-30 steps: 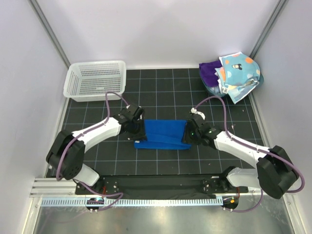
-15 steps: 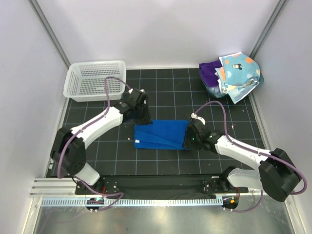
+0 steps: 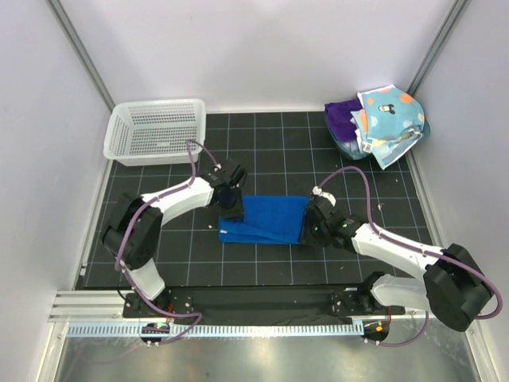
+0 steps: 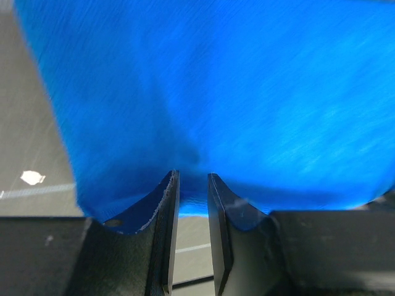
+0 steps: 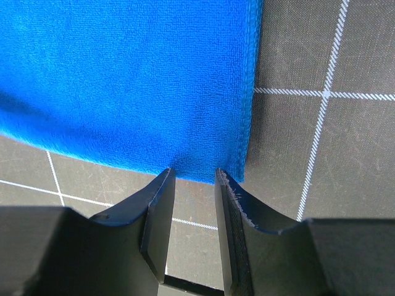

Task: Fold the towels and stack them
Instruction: Fold the towel, then neatly place the folded towel into the bin

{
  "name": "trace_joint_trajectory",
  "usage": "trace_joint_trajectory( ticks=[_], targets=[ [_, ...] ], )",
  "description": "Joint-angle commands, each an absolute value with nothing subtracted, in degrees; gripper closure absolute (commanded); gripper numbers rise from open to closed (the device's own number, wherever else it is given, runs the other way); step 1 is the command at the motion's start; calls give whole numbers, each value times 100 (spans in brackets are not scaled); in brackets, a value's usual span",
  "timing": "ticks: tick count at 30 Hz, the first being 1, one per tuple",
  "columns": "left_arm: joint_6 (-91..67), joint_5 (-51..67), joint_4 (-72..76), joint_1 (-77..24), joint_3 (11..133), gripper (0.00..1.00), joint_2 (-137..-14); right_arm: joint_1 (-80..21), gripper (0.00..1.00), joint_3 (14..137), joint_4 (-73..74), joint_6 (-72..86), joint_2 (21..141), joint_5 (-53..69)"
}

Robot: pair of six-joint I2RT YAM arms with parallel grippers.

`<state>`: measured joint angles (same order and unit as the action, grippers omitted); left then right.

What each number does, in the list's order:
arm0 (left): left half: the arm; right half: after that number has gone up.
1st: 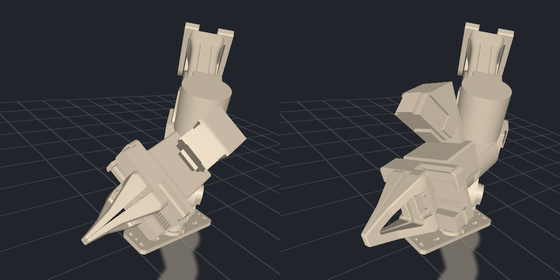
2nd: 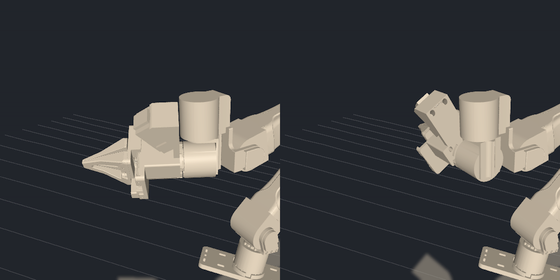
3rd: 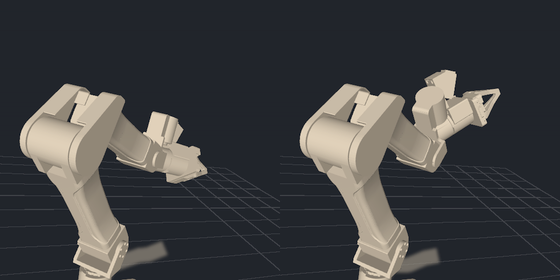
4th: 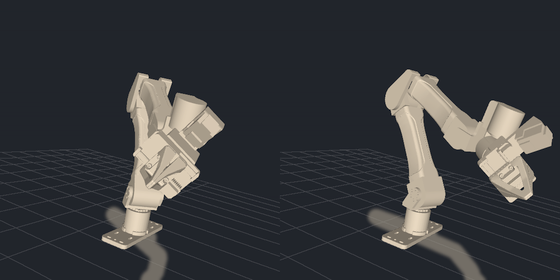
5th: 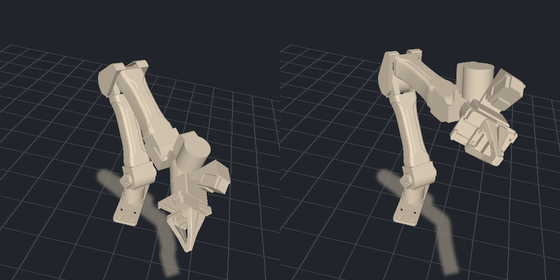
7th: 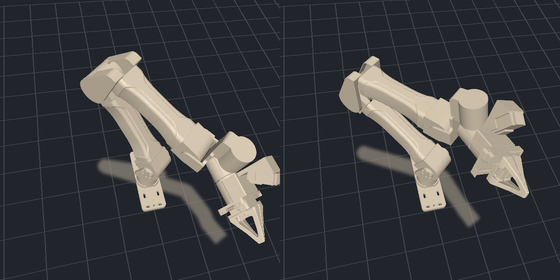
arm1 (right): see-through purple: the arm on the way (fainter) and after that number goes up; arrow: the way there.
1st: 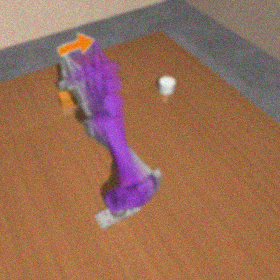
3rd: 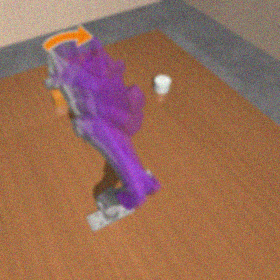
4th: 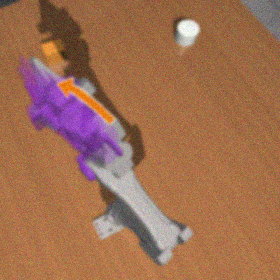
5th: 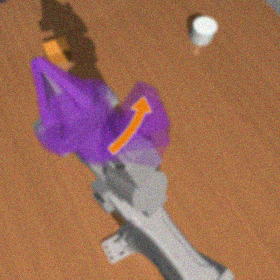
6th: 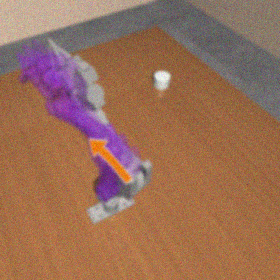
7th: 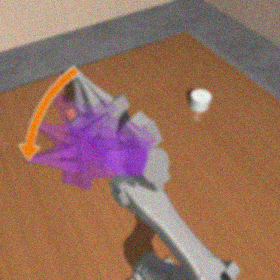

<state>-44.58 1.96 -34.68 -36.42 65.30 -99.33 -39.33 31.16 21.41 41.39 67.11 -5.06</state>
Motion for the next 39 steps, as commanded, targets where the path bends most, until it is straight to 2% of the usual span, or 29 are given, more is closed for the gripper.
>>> trace_joint_trajectory(
  ticks=[1, 9, 12, 15, 18, 19, 20, 28, 39],
  targets=[
    [-4412, 88, -3480, -3674, 6067, 71, -9317, -3981, 60, 3103, 1916, 4263, 6566, -598],
    [-4588, 53, -3349, -3674, 5265, 70, -8614, -3990, 61, 3286, 2162, 4228, 6337, -571],
    [-4588, -219, -3471, -3674, 5352, 65, -8499, -3999, 61, 3497, 2364, 4193, 6258, -589],
    [-4684, -728, -3717, -3656, 5545, 58, -8341, -4017, 61, 3709, 2584, 4140, 6118, -659],
    [-4807, -1167, -3946, -3551, 5704, 46, -8183, -4017, 60, 3911, 2628, 4078, 6143, -659],
    [-4834, -1169, -3955, -3490, 5730, 38, -8174, -4017, 60, 3955, 2593, 4069, 6274, -659],
    [-4886, -1099, -3929, -3289, 5757, 34, -8209, -4017, 60, 4016, 2567, 4061, 6345, -590],
    [-4500, 718, -2857, -2672, 5792, 31, -9104, -4078, 60, 4491, 1855, 3885, 7364, -255],
    [-4272, 685, -2927, -2417, 5827, 29, -9860, -4078, 61, 4316, 1003, 3806, 8534, -79]
  ],
)
